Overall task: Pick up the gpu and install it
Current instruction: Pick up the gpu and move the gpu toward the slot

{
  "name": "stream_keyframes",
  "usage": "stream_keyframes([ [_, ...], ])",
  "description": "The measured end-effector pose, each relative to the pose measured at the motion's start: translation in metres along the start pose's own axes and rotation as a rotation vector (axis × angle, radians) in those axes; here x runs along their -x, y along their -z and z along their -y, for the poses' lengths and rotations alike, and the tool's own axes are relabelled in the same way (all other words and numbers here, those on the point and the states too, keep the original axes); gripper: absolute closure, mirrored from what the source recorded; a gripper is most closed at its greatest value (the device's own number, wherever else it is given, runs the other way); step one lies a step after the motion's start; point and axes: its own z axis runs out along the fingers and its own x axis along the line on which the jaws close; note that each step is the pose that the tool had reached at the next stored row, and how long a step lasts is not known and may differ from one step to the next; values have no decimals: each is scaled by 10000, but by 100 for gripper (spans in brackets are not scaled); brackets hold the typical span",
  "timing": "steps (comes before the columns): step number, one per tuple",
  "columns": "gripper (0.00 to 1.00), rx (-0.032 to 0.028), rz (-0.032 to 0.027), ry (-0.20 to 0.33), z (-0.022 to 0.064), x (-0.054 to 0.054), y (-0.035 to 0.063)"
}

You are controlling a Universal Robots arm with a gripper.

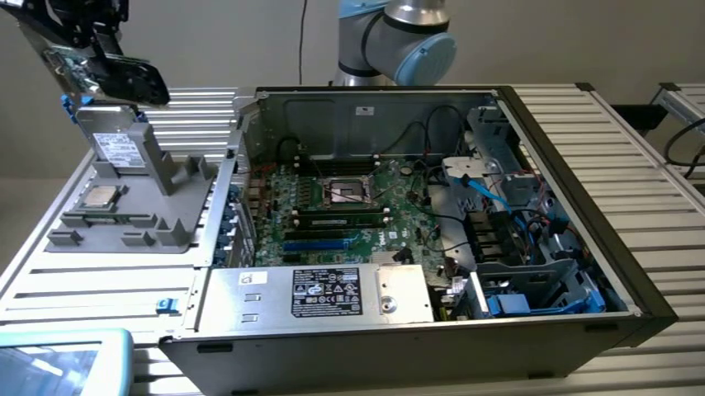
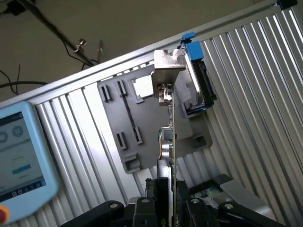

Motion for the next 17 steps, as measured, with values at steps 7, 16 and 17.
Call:
stream_keyframes([
  [7, 72, 17, -63, 1279, 0, 0, 0],
  [16, 72, 31, -120, 2378, 0, 0, 0],
  [17, 72, 31, -120, 2379, 0, 0, 0],
])
